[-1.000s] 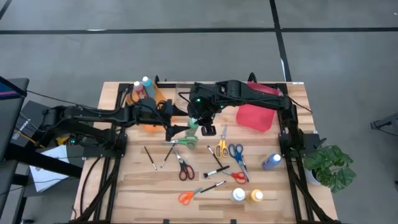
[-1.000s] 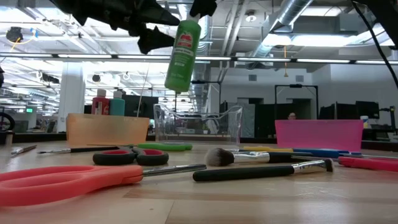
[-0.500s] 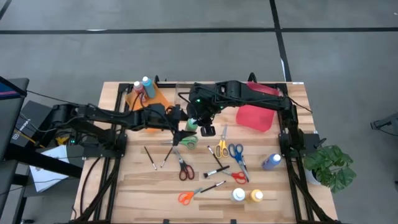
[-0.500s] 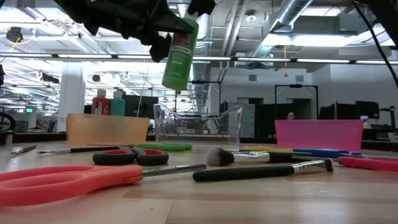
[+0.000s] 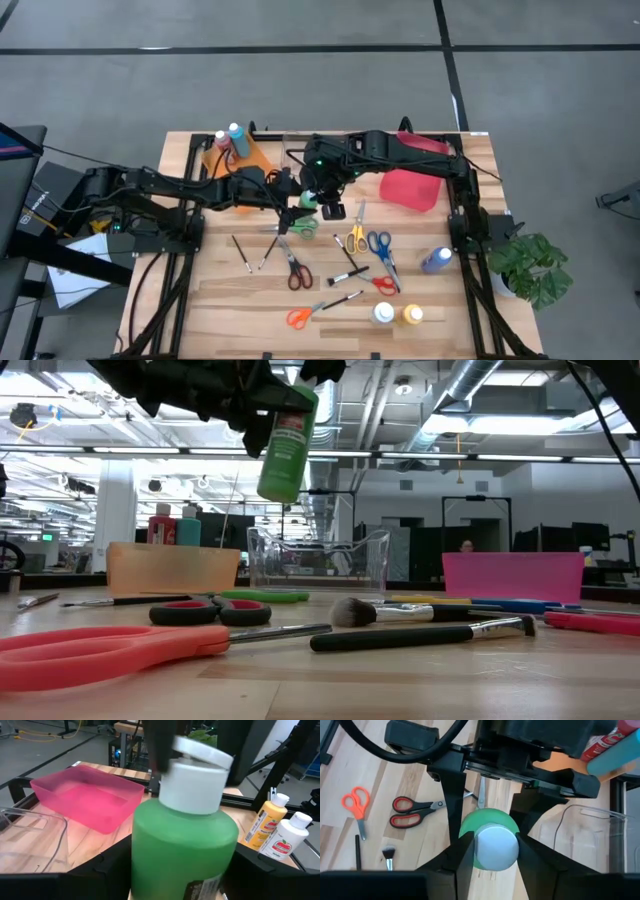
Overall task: Pick & Place Paint Supplies
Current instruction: Put the green paint bottle into the orange bin
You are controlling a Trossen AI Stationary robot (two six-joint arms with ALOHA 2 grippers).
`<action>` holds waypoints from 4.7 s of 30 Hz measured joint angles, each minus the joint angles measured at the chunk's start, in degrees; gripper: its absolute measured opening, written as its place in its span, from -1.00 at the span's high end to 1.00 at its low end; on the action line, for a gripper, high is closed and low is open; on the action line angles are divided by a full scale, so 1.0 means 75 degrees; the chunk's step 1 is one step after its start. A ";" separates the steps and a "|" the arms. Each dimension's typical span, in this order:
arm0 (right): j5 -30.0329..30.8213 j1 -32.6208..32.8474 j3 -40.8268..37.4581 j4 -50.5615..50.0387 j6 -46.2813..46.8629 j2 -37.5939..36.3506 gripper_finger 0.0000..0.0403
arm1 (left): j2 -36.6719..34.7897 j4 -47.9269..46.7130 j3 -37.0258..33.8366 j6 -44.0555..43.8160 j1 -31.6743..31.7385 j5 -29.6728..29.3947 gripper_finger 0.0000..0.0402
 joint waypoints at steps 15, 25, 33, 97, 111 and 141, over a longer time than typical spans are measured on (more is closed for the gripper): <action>0.0006 -0.0006 0.0000 0.0035 -0.0004 -0.0006 0.27 | 0.0000 0.0015 -0.0009 -0.0041 0.0002 -0.0017 -0.10; 0.0240 -0.0224 0.0000 0.0540 0.0154 -0.0695 -0.04 | 0.0000 0.0036 -0.0009 0.0000 0.0006 -0.0039 -0.09; 0.0187 -0.0197 0.0000 0.0517 0.0042 -0.0923 0.87 | -0.0003 0.0194 -0.0009 0.0015 0.0006 -0.0078 -0.11; 0.3063 0.0801 -0.6927 0.2953 0.3345 -0.7363 1.00 | -0.1270 0.2113 -0.3173 -0.0469 0.2515 -0.7465 -0.11; 0.3034 0.0801 -0.6927 0.2947 0.3456 -0.7361 1.00 | 0.1501 0.5454 -0.3333 -0.0461 0.2556 -0.8082 -0.11; 0.3028 0.0787 -0.6927 0.2932 0.3348 -0.7361 1.00 | 0.2760 0.6377 -0.3319 -0.0924 0.3028 -0.8065 -0.11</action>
